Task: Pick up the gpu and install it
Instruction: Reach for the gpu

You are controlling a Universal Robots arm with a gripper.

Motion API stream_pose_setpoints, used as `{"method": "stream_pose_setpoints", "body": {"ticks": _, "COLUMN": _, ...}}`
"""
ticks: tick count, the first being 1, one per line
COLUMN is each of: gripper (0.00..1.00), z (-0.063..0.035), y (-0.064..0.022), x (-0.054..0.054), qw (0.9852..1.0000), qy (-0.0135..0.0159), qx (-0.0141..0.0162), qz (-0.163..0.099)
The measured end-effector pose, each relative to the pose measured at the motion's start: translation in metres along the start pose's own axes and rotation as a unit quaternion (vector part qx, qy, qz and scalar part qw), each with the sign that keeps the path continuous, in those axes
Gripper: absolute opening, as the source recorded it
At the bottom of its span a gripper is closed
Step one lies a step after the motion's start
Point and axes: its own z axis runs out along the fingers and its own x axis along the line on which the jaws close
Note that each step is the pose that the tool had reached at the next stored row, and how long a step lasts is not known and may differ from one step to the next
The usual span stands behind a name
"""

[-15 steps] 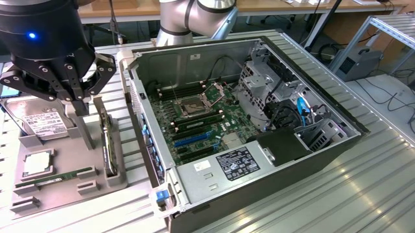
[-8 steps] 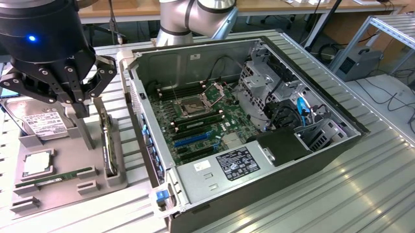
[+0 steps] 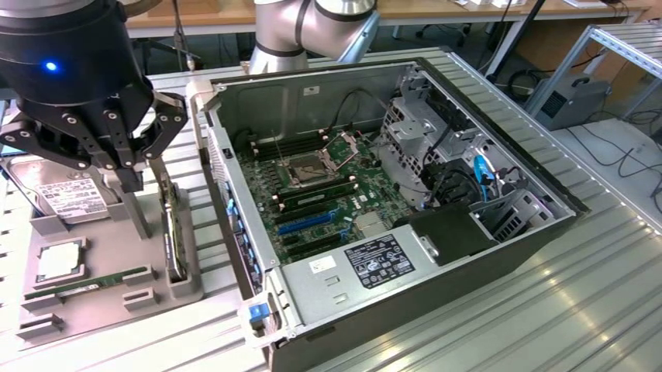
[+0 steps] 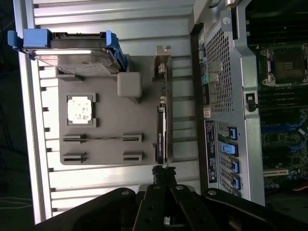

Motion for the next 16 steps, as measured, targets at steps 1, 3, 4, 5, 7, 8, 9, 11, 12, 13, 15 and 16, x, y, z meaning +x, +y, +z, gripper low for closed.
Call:
{"method": "stream_pose_setpoints", "body": {"ticks": 1, "gripper": 0.11, "z": 0.0000, "y": -0.0006, "x": 0.0000, "qw": 1.0000, "qy": 0.0000, "qx": 0.0000, "qz": 0.000}}
{"method": "stream_pose_setpoints", "body": {"ticks": 3, "gripper": 0.11, "z": -0.0001, "y": -0.0018, "x": -0.0001, "qw": 1.0000, "qy": 0.0000, "qx": 0.0000, "qz": 0.000}}
{"method": "stream_pose_setpoints", "body": {"ticks": 4, "gripper": 0.11, "z": -0.0001, "y": -0.0023, "x": -0.0002, "qw": 1.0000, "qy": 0.0000, "qx": 0.0000, "qz": 0.000}}
{"method": "stream_pose_setpoints", "body": {"ticks": 5, "gripper": 0.11, "z": -0.0001, "y": -0.0028, "x": -0.0002, "qw": 1.0000, "qy": 0.0000, "qx": 0.0000, "qz": 0.000}}
{"method": "stream_pose_setpoints", "body": {"ticks": 7, "gripper": 0.11, "z": -0.0002, "y": -0.0044, "x": -0.0003, "qw": 1.0000, "qy": 0.0000, "qx": 0.0000, "qz": 0.000}}
{"method": "stream_pose_setpoints", "body": {"ticks": 8, "gripper": 0.11, "z": -0.0002, "y": -0.0050, "x": -0.0004, "qw": 1.0000, "qy": 0.0000, "qx": 0.0000, "qz": 0.000}}
{"method": "stream_pose_setpoints", "body": {"ticks": 9, "gripper": 0.11, "z": -0.0002, "y": -0.0055, "x": -0.0004, "qw": 1.0000, "qy": 0.0000, "qx": 0.0000, "qz": 0.000}}
{"method": "stream_pose_setpoints", "body": {"ticks": 11, "gripper": 0.11, "z": -0.0003, "y": -0.0066, "x": -0.0005, "qw": 1.0000, "qy": 0.0000, "qx": 0.0000, "qz": 0.000}}
{"method": "stream_pose_setpoints", "body": {"ticks": 12, "gripper": 0.11, "z": -0.0003, "y": -0.0072, "x": -0.0005, "qw": 1.0000, "qy": 0.0000, "qx": 0.0000, "qz": 0.000}}
{"method": "stream_pose_setpoints", "body": {"ticks": 13, "gripper": 0.11, "z": -0.0003, "y": -0.0077, "x": -0.0006, "qw": 1.0000, "qy": 0.0000, "qx": 0.0000, "qz": 0.000}}
{"method": "stream_pose_setpoints", "body": {"ticks": 15, "gripper": 0.11, "z": -0.0004, "y": -0.0087, "x": -0.0006, "qw": 1.0000, "qy": 0.0000, "qx": 0.0000, "qz": 0.000}}
{"method": "stream_pose_setpoints", "body": {"ticks": 16, "gripper": 0.11, "z": -0.0004, "y": -0.0092, "x": -0.0007, "qw": 1.0000, "qy": 0.0000, "qx": 0.0000, "qz": 0.000}}
